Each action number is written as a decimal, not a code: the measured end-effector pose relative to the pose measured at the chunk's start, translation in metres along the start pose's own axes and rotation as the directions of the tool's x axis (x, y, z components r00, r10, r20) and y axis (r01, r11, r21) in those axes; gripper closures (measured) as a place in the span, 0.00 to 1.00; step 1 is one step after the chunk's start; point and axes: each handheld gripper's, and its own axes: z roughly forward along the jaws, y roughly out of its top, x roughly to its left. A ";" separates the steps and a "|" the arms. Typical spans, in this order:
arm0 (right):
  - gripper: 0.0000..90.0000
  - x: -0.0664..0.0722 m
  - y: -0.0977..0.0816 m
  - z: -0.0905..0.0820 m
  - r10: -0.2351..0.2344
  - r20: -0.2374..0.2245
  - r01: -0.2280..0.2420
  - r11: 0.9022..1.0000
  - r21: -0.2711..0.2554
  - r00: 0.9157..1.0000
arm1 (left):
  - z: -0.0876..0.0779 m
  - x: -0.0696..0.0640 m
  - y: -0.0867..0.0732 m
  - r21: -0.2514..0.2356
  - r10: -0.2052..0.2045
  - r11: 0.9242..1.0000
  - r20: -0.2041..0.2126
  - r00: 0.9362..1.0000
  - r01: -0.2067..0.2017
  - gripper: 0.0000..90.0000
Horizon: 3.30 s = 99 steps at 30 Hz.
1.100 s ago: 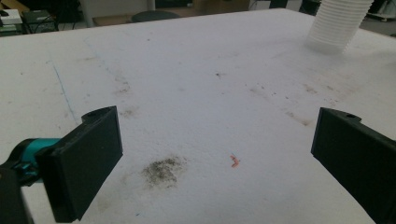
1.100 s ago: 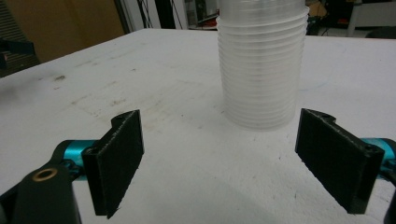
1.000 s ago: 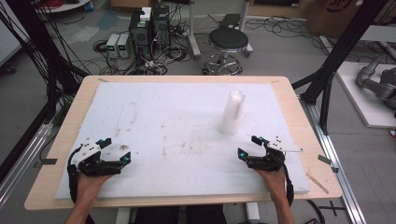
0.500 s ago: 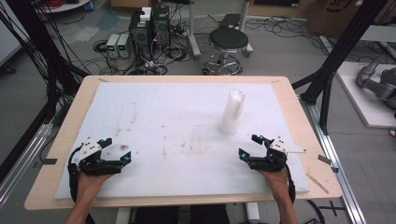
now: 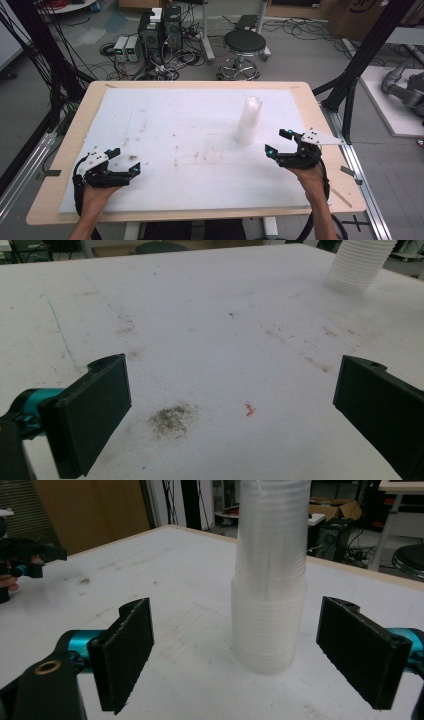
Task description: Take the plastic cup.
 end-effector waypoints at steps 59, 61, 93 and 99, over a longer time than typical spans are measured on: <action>0.16 -0.053 0.078 0.096 -0.058 -0.152 0.097 0.959 0.267 0.987 | 0.000 -0.001 0.000 0.004 0.014 1.000 0.001 1.000 -0.014 0.02; 0.16 -0.052 0.078 0.099 -0.063 -0.147 0.101 0.959 0.266 0.987 | 0.000 -0.001 0.000 0.003 0.013 1.000 0.001 1.000 -0.013 0.02; 0.36 -0.048 0.074 0.112 -0.078 -0.124 0.106 0.966 0.235 0.989 | 0.000 -0.001 0.000 0.001 0.014 1.000 0.005 1.000 -0.014 0.02; 0.39 -0.048 0.074 0.110 -0.075 -0.127 0.104 0.966 0.238 0.989 | 0.000 -0.001 0.000 0.004 0.013 1.000 0.006 1.000 -0.013 0.02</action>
